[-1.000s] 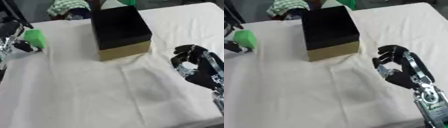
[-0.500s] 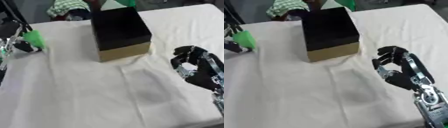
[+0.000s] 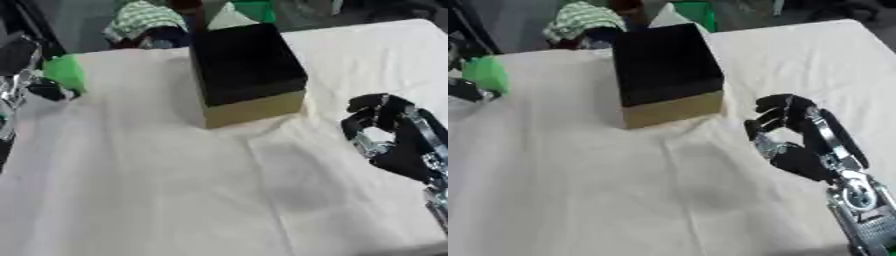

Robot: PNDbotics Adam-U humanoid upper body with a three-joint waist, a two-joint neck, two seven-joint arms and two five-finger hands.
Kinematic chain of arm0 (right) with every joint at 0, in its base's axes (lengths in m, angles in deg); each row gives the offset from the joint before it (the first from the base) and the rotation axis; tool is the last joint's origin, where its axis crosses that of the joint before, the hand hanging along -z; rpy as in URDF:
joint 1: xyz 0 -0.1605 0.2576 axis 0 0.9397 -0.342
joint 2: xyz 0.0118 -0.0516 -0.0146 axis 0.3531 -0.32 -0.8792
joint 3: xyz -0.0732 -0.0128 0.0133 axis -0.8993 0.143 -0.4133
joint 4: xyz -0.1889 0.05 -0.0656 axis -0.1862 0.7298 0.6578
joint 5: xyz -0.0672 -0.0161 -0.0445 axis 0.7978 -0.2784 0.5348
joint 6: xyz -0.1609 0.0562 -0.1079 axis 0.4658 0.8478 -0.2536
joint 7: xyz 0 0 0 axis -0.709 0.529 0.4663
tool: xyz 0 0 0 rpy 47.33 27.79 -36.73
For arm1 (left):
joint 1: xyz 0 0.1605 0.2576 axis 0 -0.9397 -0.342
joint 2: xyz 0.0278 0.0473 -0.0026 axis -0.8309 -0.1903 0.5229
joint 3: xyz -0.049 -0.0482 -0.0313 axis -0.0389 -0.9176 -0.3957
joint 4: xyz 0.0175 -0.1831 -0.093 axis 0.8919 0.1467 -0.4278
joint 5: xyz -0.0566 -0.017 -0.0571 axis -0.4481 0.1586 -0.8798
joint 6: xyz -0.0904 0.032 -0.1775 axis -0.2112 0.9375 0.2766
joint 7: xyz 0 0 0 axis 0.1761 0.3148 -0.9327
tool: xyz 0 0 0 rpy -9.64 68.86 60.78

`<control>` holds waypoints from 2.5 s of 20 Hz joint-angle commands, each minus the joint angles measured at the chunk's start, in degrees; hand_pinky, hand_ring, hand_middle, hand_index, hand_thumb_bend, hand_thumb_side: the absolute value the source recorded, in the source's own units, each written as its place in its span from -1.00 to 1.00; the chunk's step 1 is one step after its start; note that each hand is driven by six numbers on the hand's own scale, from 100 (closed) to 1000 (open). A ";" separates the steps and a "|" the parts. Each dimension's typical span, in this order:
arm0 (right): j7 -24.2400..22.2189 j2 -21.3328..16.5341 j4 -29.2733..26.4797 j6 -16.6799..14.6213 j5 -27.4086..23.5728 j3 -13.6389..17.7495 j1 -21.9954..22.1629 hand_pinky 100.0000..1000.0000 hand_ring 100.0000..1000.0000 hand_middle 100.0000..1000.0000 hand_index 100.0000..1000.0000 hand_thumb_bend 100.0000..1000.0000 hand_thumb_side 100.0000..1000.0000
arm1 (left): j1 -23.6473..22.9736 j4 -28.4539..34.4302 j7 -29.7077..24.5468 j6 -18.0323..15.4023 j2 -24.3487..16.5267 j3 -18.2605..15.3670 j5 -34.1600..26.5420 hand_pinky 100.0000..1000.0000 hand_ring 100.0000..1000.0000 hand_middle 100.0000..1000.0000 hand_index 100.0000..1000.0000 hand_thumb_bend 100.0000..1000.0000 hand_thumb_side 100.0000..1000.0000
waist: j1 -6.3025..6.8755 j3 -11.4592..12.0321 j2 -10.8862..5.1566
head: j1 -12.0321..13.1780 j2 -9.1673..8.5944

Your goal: Pick up objects on the table and place them in the box.

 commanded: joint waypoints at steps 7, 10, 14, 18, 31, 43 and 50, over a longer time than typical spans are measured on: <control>-0.65 0.01 -0.26 -0.13 -0.77 0.30 -0.05 0.11 0.19 0.19 0.42 -0.60 -0.54 | 2.66 9.20 -2.93 -2.08 1.25 4.01 -7.19 0.18 -0.11 -0.57 0.28 0.29 -1.00 | -0.98 1.96 -3.14 | 0.71 1.06; -0.93 0.14 -0.23 -0.11 -0.95 0.13 0.01 0.11 0.19 0.19 0.42 -0.60 -0.54 | 3.79 10.89 -3.64 -2.39 3.13 5.17 -8.67 0.18 -0.11 -0.57 0.28 0.28 -1.00 | -1.28 2.04 -3.78 | 1.21 1.21; -1.30 0.41 -0.21 -0.06 -1.21 -0.15 0.02 0.11 0.19 0.19 0.42 -0.60 -0.55 | 5.01 11.86 -4.79 -3.11 6.21 6.61 -10.19 0.17 -0.11 -0.57 0.28 0.26 -1.00 | -1.57 1.77 -4.36 | 1.66 1.16; -1.87 0.66 -0.27 -0.05 -1.49 -0.64 -0.30 0.11 0.19 0.19 0.42 -0.60 -0.55 | 5.88 12.01 -5.35 -3.97 9.69 7.83 -11.12 0.16 -0.11 -0.56 0.28 0.25 -1.00 | -1.76 1.23 -4.69 | 1.89 0.94; -4.34 2.14 -0.59 0.04 -2.20 -2.88 -2.92 0.12 0.18 0.18 0.41 -0.61 -0.54 | 8.02 8.75 -2.56 -6.27 18.34 9.11 -8.25 0.16 -0.08 -0.54 0.29 0.28 -1.00 | -1.92 -1.95 -3.66 | 3.46 -0.36; -5.22 3.10 -0.50 -0.02 -2.33 -3.72 -4.72 0.12 0.18 0.18 0.41 -0.62 -0.52 | 8.12 6.58 -0.01 -7.29 19.73 8.64 -6.50 0.18 0.02 -0.26 0.38 0.73 -0.69 | -1.09 -6.03 -1.45 | 3.77 -1.94; -5.20 3.04 -0.42 -0.08 -2.33 -3.59 -4.48 0.12 0.18 0.18 0.41 -0.62 -0.52 | 7.49 7.17 -2.99 -8.16 19.15 8.68 -5.91 0.32 0.36 0.49 0.53 1.00 -0.50 | -1.28 -5.09 -1.63 | 3.42 -2.54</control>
